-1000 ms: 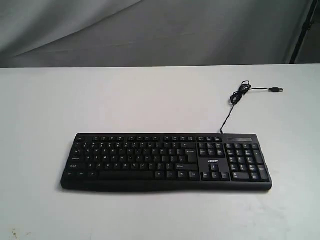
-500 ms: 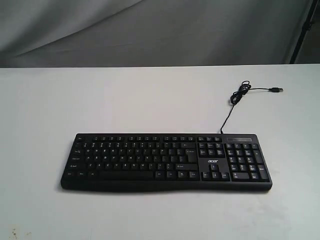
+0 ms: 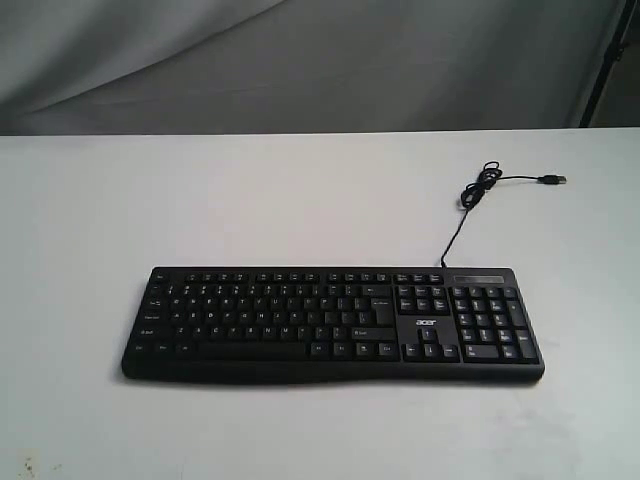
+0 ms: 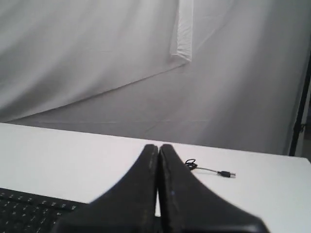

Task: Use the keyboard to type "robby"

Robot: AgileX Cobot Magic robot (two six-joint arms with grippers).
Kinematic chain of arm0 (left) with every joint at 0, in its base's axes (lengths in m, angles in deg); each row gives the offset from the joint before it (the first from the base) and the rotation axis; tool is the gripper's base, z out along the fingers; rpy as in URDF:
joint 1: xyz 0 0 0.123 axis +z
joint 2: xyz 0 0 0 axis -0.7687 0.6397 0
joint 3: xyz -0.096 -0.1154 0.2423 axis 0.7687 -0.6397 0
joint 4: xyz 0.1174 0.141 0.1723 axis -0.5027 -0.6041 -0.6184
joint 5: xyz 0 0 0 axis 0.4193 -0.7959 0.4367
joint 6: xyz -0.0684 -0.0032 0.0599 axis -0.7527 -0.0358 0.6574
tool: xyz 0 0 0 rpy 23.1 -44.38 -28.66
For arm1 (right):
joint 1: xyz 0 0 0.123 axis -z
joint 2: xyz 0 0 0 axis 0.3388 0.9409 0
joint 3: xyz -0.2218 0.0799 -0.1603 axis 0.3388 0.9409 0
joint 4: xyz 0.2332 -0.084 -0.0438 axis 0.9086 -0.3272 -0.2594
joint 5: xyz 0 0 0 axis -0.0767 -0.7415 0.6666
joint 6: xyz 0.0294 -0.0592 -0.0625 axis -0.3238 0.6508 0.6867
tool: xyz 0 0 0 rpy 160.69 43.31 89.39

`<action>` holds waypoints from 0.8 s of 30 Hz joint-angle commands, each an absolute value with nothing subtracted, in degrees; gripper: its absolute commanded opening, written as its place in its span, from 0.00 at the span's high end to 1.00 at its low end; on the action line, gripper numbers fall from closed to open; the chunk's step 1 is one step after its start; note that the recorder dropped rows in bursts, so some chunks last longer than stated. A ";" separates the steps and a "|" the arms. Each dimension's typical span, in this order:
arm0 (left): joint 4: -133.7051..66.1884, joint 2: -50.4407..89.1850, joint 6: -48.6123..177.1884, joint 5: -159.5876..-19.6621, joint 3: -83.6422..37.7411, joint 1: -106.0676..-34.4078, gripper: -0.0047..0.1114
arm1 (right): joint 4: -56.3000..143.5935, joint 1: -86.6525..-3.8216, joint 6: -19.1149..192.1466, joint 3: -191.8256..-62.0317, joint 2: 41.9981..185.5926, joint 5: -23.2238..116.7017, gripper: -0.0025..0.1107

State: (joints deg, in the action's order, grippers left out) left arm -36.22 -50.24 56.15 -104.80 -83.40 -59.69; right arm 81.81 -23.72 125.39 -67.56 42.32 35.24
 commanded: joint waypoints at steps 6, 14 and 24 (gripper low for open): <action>-36.50 -50.44 55.99 -104.49 -83.64 -60.05 0.96 | 88.95 -23.26 102.39 -65.86 42.00 42.84 0.98; -36.50 -50.44 55.99 -104.49 -83.64 -60.05 0.96 | 65.47 -23.26 89.43 -62.42 42.00 39.75 0.98; -36.50 -50.44 55.99 -104.49 -83.64 -60.05 0.96 | 45.51 -23.26 86.40 -62.17 42.00 32.76 0.98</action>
